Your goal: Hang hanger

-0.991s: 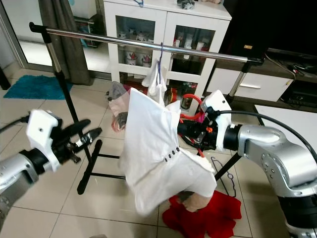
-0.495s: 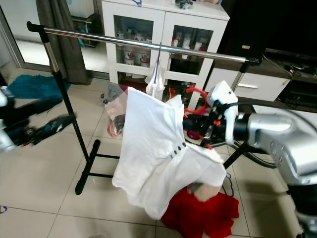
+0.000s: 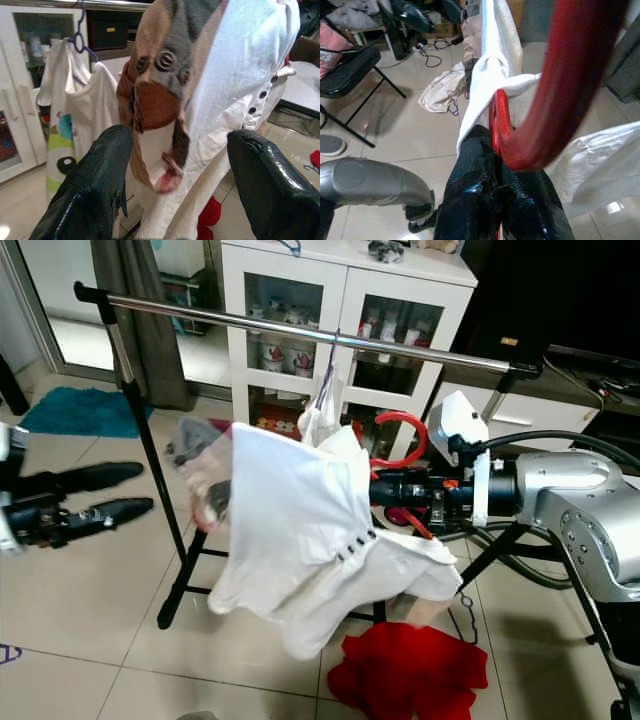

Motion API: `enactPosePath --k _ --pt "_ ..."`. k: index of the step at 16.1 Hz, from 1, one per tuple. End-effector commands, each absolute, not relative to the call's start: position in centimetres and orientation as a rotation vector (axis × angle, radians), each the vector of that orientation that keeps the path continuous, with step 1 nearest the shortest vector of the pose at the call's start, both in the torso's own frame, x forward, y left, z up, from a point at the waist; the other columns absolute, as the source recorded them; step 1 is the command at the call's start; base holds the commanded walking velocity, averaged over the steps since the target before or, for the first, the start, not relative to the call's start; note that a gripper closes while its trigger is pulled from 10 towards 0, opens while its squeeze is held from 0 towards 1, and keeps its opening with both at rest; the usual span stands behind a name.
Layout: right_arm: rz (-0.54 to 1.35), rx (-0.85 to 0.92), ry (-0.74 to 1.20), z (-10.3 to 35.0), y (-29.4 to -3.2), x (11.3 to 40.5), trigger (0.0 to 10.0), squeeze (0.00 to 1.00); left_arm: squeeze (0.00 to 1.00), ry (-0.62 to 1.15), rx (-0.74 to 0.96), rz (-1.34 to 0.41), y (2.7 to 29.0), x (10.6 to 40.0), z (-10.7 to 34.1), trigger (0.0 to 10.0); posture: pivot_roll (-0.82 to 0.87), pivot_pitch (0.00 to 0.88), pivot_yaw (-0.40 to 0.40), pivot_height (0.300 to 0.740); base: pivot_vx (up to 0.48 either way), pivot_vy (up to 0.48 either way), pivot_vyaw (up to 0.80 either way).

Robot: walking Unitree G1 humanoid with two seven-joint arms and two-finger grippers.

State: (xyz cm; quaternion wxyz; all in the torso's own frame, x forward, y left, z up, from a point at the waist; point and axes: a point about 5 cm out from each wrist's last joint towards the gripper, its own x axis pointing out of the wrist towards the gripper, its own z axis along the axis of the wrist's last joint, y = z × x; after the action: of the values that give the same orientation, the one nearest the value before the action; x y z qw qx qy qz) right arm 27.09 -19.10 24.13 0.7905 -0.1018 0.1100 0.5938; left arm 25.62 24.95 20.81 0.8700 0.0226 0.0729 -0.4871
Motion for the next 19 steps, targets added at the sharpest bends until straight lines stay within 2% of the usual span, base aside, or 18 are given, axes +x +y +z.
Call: enactPosePath --k 1,5,6,7,8,19 --pt "1.294 -0.237 0.188 25.2 -19.3 26.7 10.0 0.0 0.0 0.132 0.076 -1.048 24.3 26.2 21.0 10.0 0.1 0.0 -0.071 0.74 0.0 0.0 0.0" --pt "1.305 -0.235 0.193 25.0 -19.3 26.5 10.0 0.0 0.0 0.016 0.078 -1.012 23.8 27.7 22.1 10.0 0.1 0.0 -0.069 0.74 0.0 0.0 0.0" --pt "1.307 -0.234 0.195 25.0 -19.3 26.5 10.0 0.0 0.0 0.012 0.074 -1.028 23.6 27.6 22.2 9.0 0.1 0.0 -0.07 0.74 0.0 0.0 0.0" --pt "1.31 -0.233 0.196 24.9 -19.3 26.5 10.0 0.0 0.0 0.015 0.066 -1.052 23.4 27.5 22.1 1.6 0.1 0.0 -0.07 0.74 0.0 0.0 0.0" --pt "1.313 -0.232 0.196 24.9 -19.2 26.5 10.0 0.0 0.0 0.015 0.062 -1.065 23.2 27.4 22.0 0.0 0.1 0.0 -0.072 0.74 0.0 0.0 0.0" --pt "1.314 -0.225 0.199 24.5 -19.0 26.5 10.0 0.0 0.0 0.042 0.007 -1.133 22.6 27.0 21.7 0.0 0.1 0.0 -0.063 0.74 0.0 0.0 0.0"
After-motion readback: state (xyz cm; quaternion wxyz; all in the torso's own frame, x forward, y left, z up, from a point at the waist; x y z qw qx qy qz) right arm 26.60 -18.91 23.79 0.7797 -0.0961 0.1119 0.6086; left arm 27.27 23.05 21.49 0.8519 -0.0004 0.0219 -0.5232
